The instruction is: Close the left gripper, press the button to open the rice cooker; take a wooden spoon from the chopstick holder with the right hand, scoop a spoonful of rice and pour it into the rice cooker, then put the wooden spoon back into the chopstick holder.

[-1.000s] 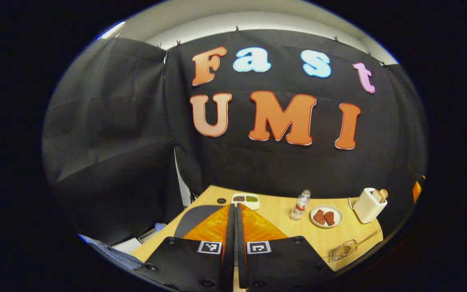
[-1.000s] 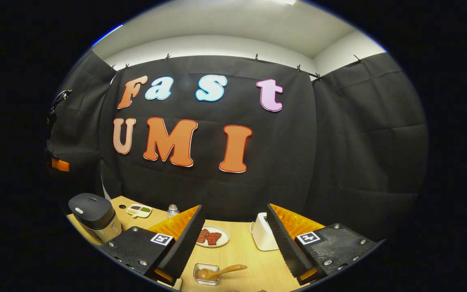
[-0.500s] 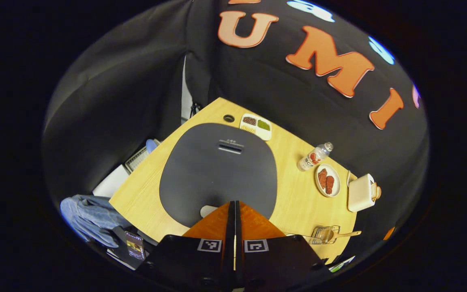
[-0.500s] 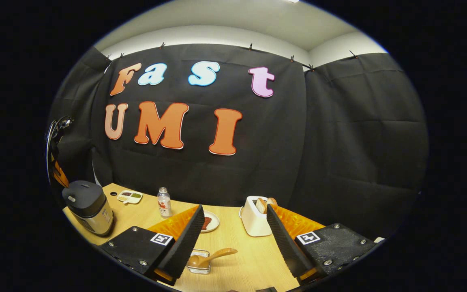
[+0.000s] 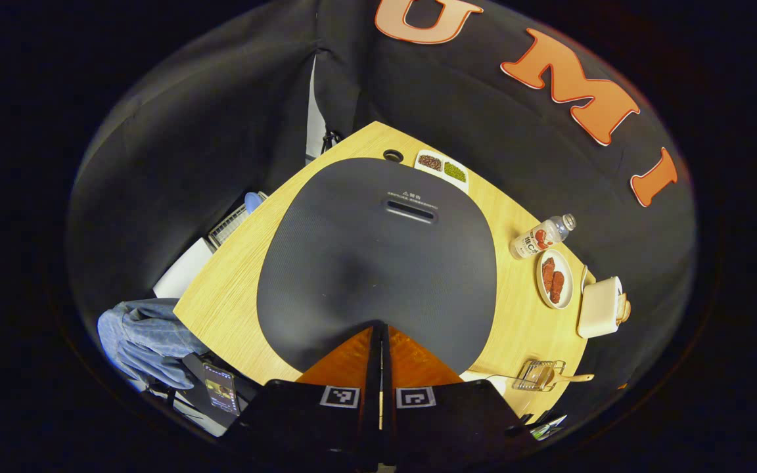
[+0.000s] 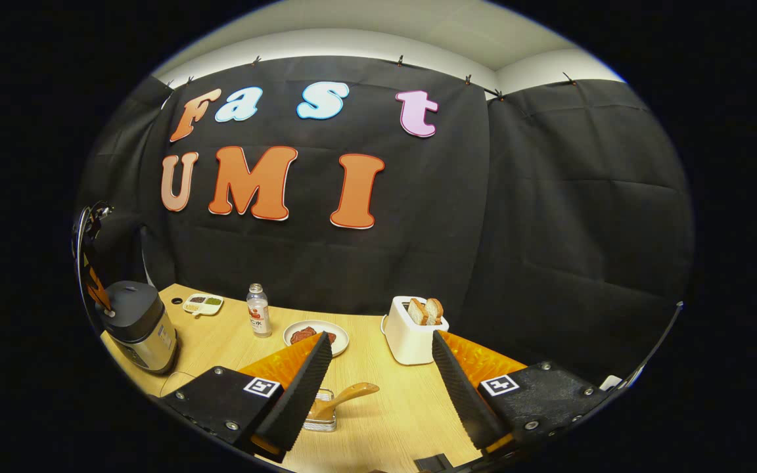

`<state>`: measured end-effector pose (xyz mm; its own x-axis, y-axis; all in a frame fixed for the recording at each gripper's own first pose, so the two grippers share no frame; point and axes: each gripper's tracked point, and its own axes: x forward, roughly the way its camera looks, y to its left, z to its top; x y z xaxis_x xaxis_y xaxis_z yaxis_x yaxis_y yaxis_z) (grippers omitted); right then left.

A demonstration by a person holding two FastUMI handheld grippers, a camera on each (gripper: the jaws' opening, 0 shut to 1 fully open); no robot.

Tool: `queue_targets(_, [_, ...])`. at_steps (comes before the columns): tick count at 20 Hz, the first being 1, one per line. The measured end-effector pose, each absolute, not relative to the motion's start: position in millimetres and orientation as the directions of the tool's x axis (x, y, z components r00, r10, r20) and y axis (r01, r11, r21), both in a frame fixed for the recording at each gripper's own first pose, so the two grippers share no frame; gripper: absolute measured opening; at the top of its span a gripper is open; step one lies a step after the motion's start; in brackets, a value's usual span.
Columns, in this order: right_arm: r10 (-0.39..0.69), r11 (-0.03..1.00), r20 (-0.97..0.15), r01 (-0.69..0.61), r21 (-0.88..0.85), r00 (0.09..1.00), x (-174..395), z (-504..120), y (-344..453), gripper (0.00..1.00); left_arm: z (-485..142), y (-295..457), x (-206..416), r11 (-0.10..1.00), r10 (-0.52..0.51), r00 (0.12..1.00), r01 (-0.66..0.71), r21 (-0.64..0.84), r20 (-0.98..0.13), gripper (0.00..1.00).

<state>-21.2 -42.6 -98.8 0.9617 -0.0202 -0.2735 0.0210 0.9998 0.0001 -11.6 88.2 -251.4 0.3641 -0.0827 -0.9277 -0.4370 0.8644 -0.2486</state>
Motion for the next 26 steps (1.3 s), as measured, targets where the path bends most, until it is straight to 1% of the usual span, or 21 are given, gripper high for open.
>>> queue_targets(3, [-0.020, 1.000, -0.291, 0.018, -0.010, 0.957, -18.5, -106.1, -41.4, 0.95, -254.7, 89.0, -11.8, 0.880, -0.069, 0.351, -0.420, -0.223, -0.934, 0.07])
queue_targets(8, [-0.019, 1.000, -0.320, 0.022, 0.005, 0.947, -14.4, -119.0, -41.3, 0.95, -258.3, 86.4, -11.5, 0.912, -0.004, 0.344, -0.385, -0.145, -0.939, 0.07])
queue_targets(10, [-0.016, 1.000, -0.333, 0.023, 0.016, 0.943, -12.5, -126.7, -42.3, 0.95, -258.0, 84.9, -12.9, 0.928, 0.021, 0.361, -0.355, -0.116, -0.932, 0.07])
queue_targets(13, [-0.006, 0.999, -0.375, 0.021, 0.036, 0.927, -11.0, -145.7, -45.0, 0.95, -244.9, 85.1, -11.1, 0.944, 0.075, 0.444, -0.321, -0.080, -0.893, 0.06])
queue_targets(14, [-0.005, 0.999, -0.392, 0.024, 0.043, 0.920, -9.7, -153.5, -46.0, 0.95, -233.8, 85.9, -9.6, 0.946, 0.099, 0.488, -0.316, -0.070, -0.867, 0.05])
queue_targets(16, [0.008, 0.997, -0.437, 0.026, 0.071, 0.899, -7.6, -171.5, -45.5, 0.95, -197.4, 91.9, 10.2, 0.955, 0.154, 0.611, -0.293, -0.042, -0.777, 0.06])
queue_targets(18, [0.030, 0.994, -0.466, 0.023, 0.108, 0.884, -7.2, -184.8, -42.0, 0.95, -150.6, 106.7, 34.9, 0.958, 0.234, 0.735, -0.287, 0.020, -0.636, 0.06])
queue_targets(19, [0.038, 0.993, -0.476, 0.022, 0.119, 0.879, -6.0, -191.6, -40.9, 0.95, -130.3, 115.5, 41.3, 0.952, 0.278, 0.767, -0.301, 0.059, -0.578, 0.06])
queue_targets(20, [0.043, 0.993, -0.488, 0.018, 0.119, 0.872, -5.0, -198.0, -39.5, 0.95, -112.0, 127.2, 40.7, 0.936, 0.341, 0.780, -0.331, 0.116, -0.525, 0.06])
queue_targets(21, [0.045, 0.994, -0.496, 0.011, 0.108, 0.867, -3.5, -205.1, -37.8, 0.96, -96.9, 131.2, 37.3, 0.927, 0.372, 0.795, -0.347, 0.143, -0.479, 0.07])
queue_targets(22, [0.049, 0.995, -0.504, 0.000, 0.097, 0.862, -1.8, -211.0, -35.9, 0.98, -79.4, 121.3, 35.6, 0.927, 0.374, 0.820, -0.347, 0.143, -0.434, 0.07])
queue_targets(23, [0.056, 0.996, -0.515, -0.009, 0.093, 0.855, 0.7, -217.3, -33.3, 0.95, -71.7, 115.0, 26.5, 0.923, 0.385, 0.830, -0.355, 0.150, -0.404, 0.07])
queue_targets(24, [0.069, 0.995, -0.529, -0.018, 0.101, 0.846, 2.4, -224.0, -31.3, 0.95, -66.2, 111.6, 18.6, 0.923, 0.384, 0.847, -0.352, 0.153, -0.366, 0.07])
queue_targets(26, [0.091, 0.992, -0.563, -0.026, 0.124, 0.822, 5.1, -240.1, -26.4, 0.96, -48.6, 113.2, 2.0, 0.902, 0.431, 0.852, -0.395, 0.177, -0.298, 0.07])
